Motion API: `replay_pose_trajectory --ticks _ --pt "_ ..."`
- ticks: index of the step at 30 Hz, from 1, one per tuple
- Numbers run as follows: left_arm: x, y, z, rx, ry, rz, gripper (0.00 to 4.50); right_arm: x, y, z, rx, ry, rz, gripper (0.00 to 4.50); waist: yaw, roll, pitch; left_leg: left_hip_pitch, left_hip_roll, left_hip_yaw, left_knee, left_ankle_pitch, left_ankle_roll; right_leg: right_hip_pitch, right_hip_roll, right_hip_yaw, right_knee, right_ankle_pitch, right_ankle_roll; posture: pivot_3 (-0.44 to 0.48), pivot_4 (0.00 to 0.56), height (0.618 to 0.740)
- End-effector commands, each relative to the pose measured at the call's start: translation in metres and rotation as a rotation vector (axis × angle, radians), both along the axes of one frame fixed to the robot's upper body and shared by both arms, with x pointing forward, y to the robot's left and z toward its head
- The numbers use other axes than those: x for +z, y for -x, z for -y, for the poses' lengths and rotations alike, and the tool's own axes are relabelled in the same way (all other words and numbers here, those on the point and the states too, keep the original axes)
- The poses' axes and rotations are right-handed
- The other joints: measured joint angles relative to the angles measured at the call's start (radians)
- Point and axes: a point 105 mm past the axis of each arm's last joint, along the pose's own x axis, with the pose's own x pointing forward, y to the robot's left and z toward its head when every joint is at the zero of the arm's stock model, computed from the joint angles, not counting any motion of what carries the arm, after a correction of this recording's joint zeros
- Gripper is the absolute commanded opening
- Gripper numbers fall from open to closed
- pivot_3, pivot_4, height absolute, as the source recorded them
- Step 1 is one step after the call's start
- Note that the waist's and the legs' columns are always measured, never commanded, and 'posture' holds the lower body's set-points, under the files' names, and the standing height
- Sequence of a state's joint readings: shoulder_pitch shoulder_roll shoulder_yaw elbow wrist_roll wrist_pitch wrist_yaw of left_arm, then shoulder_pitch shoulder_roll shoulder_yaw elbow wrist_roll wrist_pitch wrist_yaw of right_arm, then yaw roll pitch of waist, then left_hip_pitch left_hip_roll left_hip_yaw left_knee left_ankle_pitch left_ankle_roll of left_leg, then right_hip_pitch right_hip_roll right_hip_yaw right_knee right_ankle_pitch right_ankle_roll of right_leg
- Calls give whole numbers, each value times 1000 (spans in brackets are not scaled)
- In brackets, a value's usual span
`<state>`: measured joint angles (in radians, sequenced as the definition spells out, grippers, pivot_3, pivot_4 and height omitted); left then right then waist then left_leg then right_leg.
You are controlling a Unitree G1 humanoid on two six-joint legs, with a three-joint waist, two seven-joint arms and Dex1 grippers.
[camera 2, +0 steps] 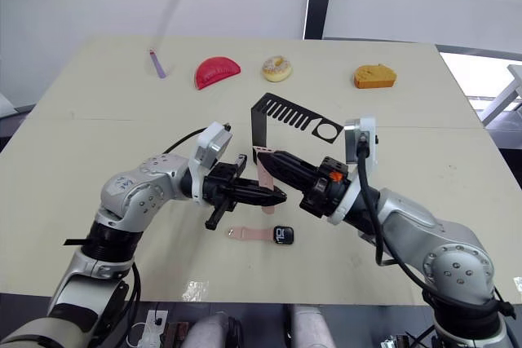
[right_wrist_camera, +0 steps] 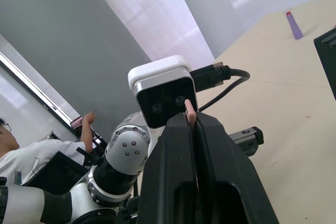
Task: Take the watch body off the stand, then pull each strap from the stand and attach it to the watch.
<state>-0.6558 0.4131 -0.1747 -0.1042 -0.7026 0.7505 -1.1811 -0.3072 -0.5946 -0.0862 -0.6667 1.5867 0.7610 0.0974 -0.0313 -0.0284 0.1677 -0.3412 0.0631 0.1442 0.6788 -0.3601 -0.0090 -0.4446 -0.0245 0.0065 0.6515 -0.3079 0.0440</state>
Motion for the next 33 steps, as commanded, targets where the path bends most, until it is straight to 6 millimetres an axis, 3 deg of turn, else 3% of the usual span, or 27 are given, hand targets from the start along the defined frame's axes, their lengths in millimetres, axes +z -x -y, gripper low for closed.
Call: replay_pose_trajectory --ticks 1,17,20,22,33 --pt "9 0 0 -6 25 36 0 10 8 -1 25 -17 53 40 0 0 0 0 0 0 0 0 0 0 0 0 0 0 0 0 150 737" --pt "11 -1 2 -2 37 39 0 5 6 0 -2 24 69 40 0 0 0 0 0 0 0 0 0 0 0 0 0 0 0 0 150 737" --pt "13 -1 2 0 42 40 0 3 5 2 -17 19 68 957 1 0 0 0 0 0 0 0 0 0 0 0 0 0 0 0 150 737" --pt "14 -1 3 2 46 38 0 2 6 3 -18 12 65 1869 0 0 0 0 0 0 0 0 0 0 0 0 -1 0 0 0 150 737" --pt "16 -2 3 3 53 34 0 5 6 4 -19 -30 64 1869 0 0 0 0 0 0 0 0 0 0 0 0 -1 0 0 0 150 737"
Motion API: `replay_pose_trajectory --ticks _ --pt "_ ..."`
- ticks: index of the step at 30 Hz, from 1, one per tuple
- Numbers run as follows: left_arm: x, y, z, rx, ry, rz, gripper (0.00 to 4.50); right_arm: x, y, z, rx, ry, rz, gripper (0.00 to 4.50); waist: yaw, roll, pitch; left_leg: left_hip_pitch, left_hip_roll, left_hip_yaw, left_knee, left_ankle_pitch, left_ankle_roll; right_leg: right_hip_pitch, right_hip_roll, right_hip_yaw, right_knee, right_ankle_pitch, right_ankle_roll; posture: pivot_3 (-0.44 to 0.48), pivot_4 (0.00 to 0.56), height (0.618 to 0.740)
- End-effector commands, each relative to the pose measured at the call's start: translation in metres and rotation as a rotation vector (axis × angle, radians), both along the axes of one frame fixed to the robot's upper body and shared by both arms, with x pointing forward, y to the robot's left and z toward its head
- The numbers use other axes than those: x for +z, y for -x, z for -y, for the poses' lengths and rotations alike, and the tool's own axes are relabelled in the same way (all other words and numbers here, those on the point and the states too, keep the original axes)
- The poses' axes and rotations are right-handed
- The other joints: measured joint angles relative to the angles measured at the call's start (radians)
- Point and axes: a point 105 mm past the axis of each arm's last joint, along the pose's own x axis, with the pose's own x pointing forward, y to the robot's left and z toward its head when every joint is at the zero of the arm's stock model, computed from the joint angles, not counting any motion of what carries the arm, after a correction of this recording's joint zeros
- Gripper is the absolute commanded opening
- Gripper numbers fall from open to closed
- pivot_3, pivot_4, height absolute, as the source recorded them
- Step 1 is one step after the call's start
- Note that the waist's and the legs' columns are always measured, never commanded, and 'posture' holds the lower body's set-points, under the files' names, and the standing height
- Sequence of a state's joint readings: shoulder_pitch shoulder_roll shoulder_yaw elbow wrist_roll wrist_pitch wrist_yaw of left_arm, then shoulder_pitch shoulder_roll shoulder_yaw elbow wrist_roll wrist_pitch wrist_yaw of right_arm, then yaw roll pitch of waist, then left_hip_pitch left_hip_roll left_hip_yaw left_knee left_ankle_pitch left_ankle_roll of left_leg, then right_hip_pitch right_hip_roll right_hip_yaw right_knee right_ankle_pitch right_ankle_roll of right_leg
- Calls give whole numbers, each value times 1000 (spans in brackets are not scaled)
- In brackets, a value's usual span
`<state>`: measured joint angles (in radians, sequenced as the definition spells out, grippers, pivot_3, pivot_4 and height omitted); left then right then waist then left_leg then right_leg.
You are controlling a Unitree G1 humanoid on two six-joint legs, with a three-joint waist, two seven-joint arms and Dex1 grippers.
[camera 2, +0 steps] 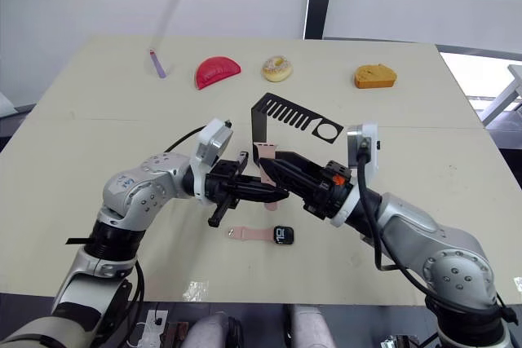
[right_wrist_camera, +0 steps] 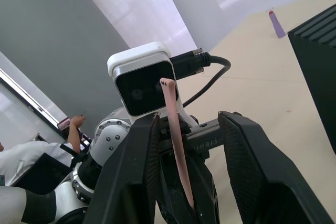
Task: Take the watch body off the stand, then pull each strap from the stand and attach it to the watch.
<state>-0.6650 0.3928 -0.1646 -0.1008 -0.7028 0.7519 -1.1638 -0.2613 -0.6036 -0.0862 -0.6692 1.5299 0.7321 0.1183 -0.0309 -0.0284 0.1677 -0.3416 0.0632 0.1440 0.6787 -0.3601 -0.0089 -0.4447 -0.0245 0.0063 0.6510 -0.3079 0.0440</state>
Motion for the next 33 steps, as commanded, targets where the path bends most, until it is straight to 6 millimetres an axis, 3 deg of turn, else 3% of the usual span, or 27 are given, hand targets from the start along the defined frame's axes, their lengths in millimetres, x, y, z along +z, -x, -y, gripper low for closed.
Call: replay_pose_trajectory --ticks 1,29,31,33 --pt "12 0 0 -7 34 29 0 14 10 -2 32 -47 66 1869 0 0 0 0 0 0 0 0 0 0 0 0 0 0 0 0 150 737" --pt "14 0 2 -4 36 32 0 14 13 -7 49 -40 72 1869 0 0 0 0 0 0 0 0 0 0 0 0 0 0 0 0 150 737" --pt "14 0 2 -4 36 32 0 14 13 -8 50 -41 72 1361 0 0 0 0 0 0 0 0 0 0 0 0 0 0 0 0 150 737" --pt "15 0 2 -4 37 32 0 14 13 -8 51 -38 75 536 0 0 0 0 0 0 0 0 0 0 0 0 0 0 0 0 150 737"
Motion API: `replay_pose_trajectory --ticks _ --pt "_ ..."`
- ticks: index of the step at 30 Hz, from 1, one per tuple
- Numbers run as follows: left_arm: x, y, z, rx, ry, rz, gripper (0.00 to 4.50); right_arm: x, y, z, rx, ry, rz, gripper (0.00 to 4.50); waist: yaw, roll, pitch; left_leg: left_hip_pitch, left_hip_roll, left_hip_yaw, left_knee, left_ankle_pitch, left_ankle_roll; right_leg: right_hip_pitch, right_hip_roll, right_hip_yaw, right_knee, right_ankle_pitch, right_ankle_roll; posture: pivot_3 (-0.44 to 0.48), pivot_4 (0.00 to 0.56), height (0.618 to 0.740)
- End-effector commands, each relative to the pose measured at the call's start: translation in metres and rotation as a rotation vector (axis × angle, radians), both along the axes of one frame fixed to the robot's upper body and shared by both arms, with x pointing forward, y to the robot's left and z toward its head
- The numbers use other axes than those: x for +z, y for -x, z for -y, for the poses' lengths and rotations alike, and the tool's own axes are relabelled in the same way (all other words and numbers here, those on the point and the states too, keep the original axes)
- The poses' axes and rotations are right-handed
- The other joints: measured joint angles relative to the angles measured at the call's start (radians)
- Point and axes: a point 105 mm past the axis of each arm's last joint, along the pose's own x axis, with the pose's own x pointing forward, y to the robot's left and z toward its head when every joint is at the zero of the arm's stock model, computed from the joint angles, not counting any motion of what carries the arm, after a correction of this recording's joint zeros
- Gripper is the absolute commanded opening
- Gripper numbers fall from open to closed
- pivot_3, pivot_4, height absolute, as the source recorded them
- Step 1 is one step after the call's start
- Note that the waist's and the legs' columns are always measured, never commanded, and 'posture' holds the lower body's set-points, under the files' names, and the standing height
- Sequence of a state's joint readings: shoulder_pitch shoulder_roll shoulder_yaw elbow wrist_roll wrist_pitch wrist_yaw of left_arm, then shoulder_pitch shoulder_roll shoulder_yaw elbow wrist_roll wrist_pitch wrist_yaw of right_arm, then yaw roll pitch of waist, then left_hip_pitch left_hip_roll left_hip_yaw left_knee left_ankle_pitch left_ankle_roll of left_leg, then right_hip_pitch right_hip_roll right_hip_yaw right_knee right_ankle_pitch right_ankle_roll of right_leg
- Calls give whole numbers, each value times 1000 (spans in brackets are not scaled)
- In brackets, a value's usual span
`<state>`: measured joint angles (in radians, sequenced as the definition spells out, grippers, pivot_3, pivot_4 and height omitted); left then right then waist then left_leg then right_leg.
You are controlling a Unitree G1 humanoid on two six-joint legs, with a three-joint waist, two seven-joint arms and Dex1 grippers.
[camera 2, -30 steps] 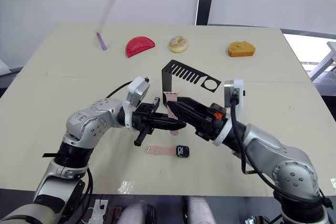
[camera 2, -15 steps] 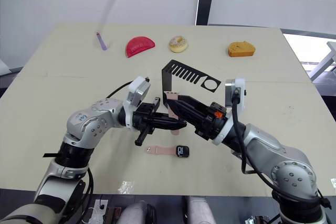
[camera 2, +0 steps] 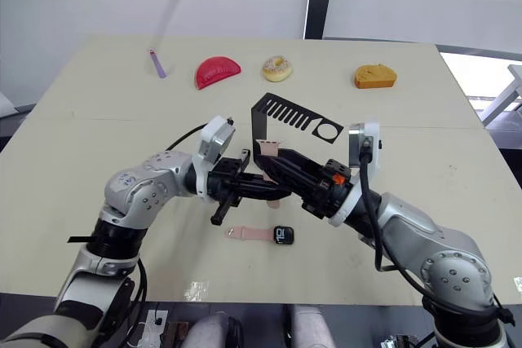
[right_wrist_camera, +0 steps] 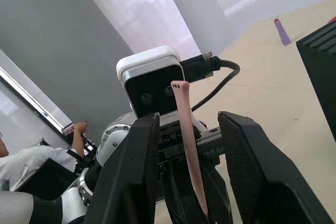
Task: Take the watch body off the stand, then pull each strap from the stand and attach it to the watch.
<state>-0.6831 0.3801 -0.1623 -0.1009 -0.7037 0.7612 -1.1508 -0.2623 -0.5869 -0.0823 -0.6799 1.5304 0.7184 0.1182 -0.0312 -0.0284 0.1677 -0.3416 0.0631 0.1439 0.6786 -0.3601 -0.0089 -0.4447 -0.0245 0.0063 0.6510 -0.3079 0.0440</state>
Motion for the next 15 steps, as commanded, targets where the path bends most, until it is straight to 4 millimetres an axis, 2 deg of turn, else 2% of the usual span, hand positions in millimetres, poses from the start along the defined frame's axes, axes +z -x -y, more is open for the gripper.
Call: replay_pose_trajectory --ticks 1,15 --pt "10 1 -1 -4 32 24 0 11 11 -6 41 -15 64 35 0 0 0 0 0 0 0 0 0 0 0 0 0 0 0 0 150 737" --pt "11 2 -1 -5 35 16 0 16 11 -5 39 -40 75 35 0 0 0 0 0 0 0 0 0 0 0 0 0 0 0 0 150 737"
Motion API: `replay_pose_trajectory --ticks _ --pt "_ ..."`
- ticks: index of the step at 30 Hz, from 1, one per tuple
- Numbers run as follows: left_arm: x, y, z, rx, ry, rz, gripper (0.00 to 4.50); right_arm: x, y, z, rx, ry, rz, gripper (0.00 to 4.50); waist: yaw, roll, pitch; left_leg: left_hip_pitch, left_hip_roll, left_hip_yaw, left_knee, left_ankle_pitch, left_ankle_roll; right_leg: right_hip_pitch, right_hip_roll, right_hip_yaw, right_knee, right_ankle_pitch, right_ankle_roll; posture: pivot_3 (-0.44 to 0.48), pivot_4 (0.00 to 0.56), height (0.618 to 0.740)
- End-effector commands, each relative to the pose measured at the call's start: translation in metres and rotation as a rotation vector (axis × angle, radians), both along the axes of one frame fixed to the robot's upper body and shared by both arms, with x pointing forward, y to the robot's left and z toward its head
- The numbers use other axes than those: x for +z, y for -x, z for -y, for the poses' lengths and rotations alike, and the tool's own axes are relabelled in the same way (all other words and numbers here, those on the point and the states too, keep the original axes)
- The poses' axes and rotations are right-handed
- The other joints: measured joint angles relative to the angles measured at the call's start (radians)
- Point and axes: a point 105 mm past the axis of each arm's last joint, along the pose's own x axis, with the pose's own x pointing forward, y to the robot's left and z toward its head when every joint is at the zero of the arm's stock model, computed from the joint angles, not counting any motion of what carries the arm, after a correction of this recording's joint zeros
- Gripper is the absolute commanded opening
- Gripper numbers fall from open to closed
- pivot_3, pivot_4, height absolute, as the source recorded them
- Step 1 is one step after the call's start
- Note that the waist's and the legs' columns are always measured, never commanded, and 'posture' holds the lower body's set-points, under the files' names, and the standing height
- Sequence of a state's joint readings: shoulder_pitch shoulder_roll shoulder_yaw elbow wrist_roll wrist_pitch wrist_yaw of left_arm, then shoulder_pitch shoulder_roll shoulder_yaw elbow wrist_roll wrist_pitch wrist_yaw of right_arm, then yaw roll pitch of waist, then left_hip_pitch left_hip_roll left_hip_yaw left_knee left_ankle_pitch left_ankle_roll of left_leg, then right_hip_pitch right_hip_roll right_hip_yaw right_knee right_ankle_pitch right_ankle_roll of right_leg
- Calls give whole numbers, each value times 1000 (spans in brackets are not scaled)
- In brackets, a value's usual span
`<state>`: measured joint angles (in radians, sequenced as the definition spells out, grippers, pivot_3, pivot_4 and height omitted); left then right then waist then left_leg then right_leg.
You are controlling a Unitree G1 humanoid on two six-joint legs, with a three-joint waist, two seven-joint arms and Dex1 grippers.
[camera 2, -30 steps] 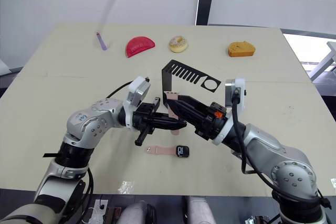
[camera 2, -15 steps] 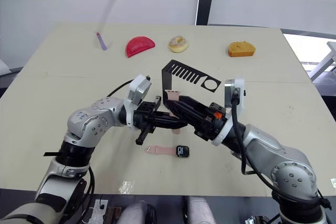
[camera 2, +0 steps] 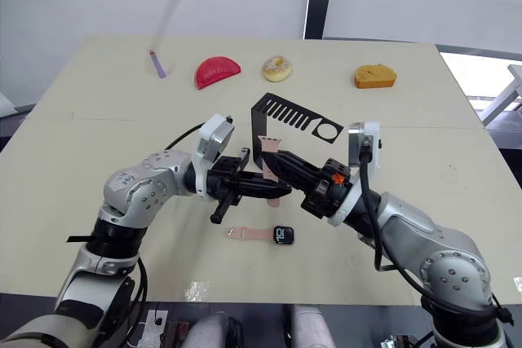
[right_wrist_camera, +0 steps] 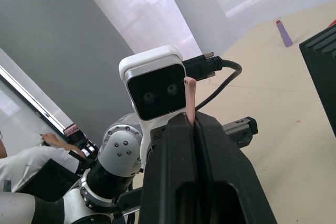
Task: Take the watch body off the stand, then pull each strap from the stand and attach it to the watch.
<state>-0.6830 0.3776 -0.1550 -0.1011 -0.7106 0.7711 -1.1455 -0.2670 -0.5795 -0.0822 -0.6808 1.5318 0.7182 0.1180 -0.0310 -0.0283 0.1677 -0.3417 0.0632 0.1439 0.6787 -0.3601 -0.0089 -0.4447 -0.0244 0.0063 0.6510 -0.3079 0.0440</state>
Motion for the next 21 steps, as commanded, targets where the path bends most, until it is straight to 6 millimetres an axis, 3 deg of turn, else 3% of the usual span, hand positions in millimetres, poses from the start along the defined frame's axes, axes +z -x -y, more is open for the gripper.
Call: replay_pose_trajectory --ticks 1,4,7,11,14,17,21 --pt "9 3 0 -9 29 25 0 15 11 -4 35 -32 71 35 0 0 0 0 0 0 0 0 0 0 0 0 0 0 0 0 150 737" --pt "8 2 -2 -7 14 16 0 16 12 -4 41 -26 80 35 0 0 0 0 0 0 0 0 0 0 0 0 0 0 0 0 150 737" --pt "6 2 -7 -8 -20 21 940 16 13 -3 45 8 96 0 -2 0 0 0 0 0 0 0 0 0 0 0 0 0 0 0 150 737" --pt "-4 1 -24 3 -130 116 2972 7 20 5 55 166 139 0 0 1 1 0 0 0 0 0 0 0 0 0 0 0 0 0 150 737" --pt "-24 -2 -27 42 -250 220 4401 -7 32 16 88 324 140 0 4 1 1 0 0 0 -2 0 0 0 0 0 -3 0 0 0 150 737" --pt "-48 3 -28 33 -360 315 4465 -24 44 28 134 474 116 0 6 1 1 -1 -1 0 -7 0 2 0 -1 0 -8 1 1 0 150 737" --pt "-71 5 -23 49 -435 382 4465 -38 55 42 170 546 43 0 6 1 1 -2 -1 0 -11 0 2 0 0 -1 -13 1 3 0 150 737"
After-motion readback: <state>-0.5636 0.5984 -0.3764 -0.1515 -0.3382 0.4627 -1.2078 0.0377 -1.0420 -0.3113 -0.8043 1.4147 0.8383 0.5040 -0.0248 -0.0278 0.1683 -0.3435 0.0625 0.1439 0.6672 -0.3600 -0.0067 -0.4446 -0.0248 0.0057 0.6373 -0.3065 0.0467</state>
